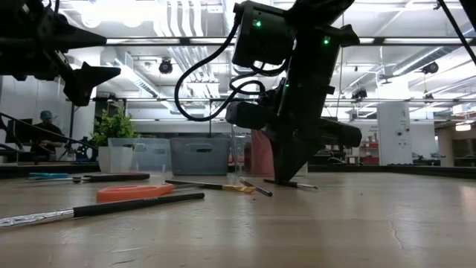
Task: Pick & Place Paint Supplies
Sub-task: Put the top silver paintbrush into the black bin
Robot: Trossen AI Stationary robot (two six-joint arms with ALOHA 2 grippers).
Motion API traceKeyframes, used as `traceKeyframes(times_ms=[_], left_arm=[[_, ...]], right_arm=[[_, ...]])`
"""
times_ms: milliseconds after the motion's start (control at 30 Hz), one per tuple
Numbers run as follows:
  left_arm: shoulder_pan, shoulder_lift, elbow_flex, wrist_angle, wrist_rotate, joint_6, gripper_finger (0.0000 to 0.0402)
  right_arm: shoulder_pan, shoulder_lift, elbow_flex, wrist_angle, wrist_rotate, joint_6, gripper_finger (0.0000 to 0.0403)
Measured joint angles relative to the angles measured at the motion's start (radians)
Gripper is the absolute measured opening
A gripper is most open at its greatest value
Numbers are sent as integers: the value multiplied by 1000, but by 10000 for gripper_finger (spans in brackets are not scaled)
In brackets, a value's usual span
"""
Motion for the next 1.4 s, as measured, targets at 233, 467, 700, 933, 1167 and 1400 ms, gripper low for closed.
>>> traceKeyframes(times_ms=[233,467,700,933,1167,1400], left_arm=[[0,0,0,0,0,0,303],[0,0,0,0,0,0,303],[0,0,0,0,0,0,303],[0,0,0,0,0,0,303],[0,0,0,0,0,0,303],[0,0,0,0,0,0,303]], right_arm=[[0,-23,3,-8,-28,-25,22],[-1,-103,11,-8,-9,-48,22],[-10,-209,11,21,75,-127,22],[-101,-299,11,217,88,-356,22],[-239,-322,23,424,83,-495,22],[-342,-286,91,507,82,-577,22]])
